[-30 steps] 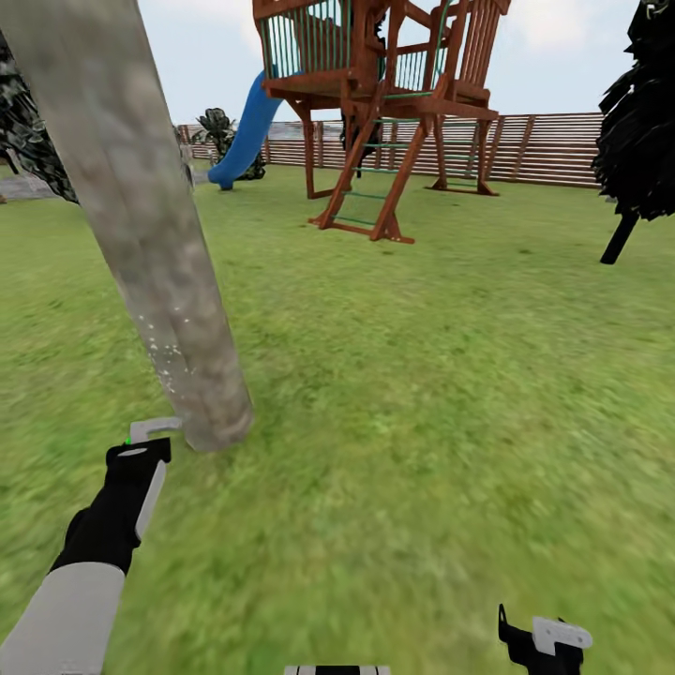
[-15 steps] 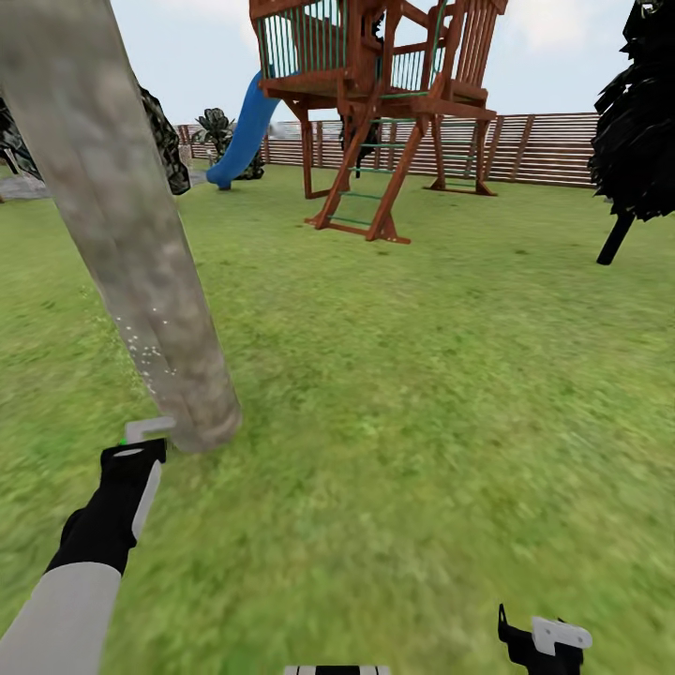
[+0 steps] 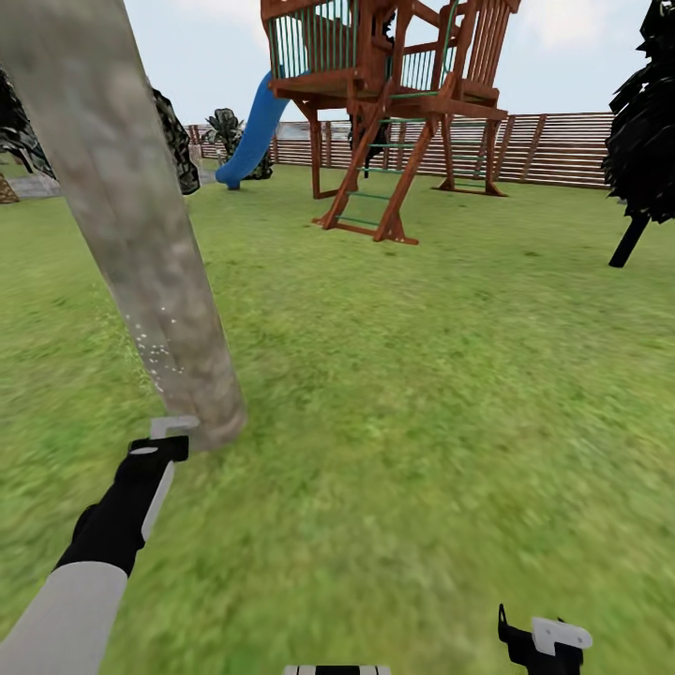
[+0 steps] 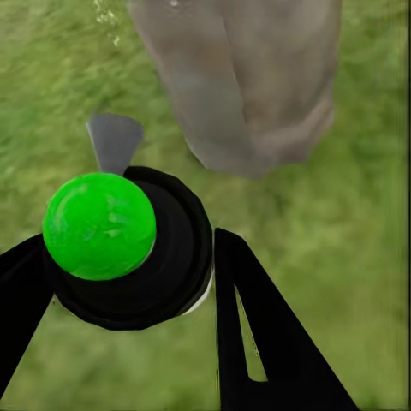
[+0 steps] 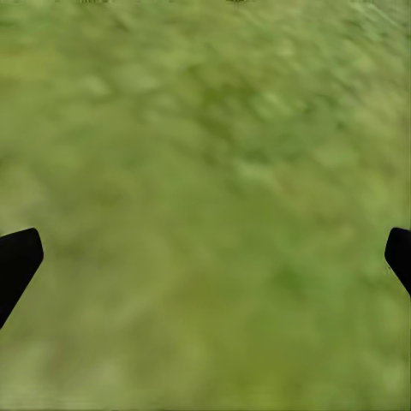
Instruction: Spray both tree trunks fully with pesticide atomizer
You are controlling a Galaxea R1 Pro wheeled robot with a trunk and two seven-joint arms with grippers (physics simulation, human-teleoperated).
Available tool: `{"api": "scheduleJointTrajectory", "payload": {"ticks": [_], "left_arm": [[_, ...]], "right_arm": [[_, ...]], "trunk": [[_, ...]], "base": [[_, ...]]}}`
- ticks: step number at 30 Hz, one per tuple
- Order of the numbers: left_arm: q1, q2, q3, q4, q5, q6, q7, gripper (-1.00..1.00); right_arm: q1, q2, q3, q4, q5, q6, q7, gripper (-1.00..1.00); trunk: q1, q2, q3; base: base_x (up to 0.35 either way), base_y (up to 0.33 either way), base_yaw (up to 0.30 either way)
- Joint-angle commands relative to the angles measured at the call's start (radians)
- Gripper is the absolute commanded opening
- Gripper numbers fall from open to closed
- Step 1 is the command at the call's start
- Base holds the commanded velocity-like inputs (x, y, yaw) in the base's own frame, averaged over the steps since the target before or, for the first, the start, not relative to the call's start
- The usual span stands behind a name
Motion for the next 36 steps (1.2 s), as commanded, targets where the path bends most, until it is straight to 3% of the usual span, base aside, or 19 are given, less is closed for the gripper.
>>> {"api": "scheduleJointTrajectory", "payload": {"ticks": [1, 9, 11, 12, 14, 23, 36], "left_arm": [[0.0, 0.0, -0.002, 0.002, -0.003, -0.001, 0.0, -1.0], [0.001, 0.007, 0.005, 0.035, -0.002, -0.011, 0.011, -1.0], [0.001, 0.008, 0.036, 0.119, 0.0, -0.048, 0.013, -1.0], [0.001, 0.008, 0.06, 0.158, -0.001, -0.103, 0.013, -1.0], [0.001, 0.009, 0.072, 0.182, -0.001, -0.141, 0.014, -1.0], [0.001, 0.007, 0.075, 0.188, -0.001, -0.15, 0.034, -1.0], [0.001, 0.0, 0.075, 0.188, 0.002, -0.152, 0.053, -1.0]], "right_arm": [[0.0, 0.0, 0.0, 0.0, 0.0, 0.0, 0.0, 1.0], [0.0, 0.0, 0.0, 0.0, 0.0, 0.0, 0.0, 1.0], [0.0, 0.0, 0.0, 0.0, 0.0, 0.0, 0.001, 1.0], [0.0, 0.0, 0.0, 0.0, 0.0, 0.0, 0.0, 1.0], [0.0, 0.0, 0.0, 0.0, 0.0, 0.0, 0.001, 1.0], [0.0, 0.0, 0.0, 0.0, 0.0, 0.0, 0.001, 1.0], [0.0, 0.0, 0.0, 0.0, 0.0, 0.0, 0.001, 1.0]], "trunk": [[0.0, 0.0, 0.0], [0.0, 0.0, 0.0], [0.0, 0.0, 0.0], [0.0, 0.0, 0.0], [0.0, 0.0, 0.0], [0.0, 0.0, 0.0], [0.0, 0.0, 0.0]], "base": [[0.184, -0.164, 0.0], [0.149, -0.206, 0.13], [0.106, -0.212, 0.276], [0.195, -0.195, 0.277], [0.243, -0.174, 0.164], [0.285, -0.142, 0.013], [0.089, -0.257, 0.198]]}}
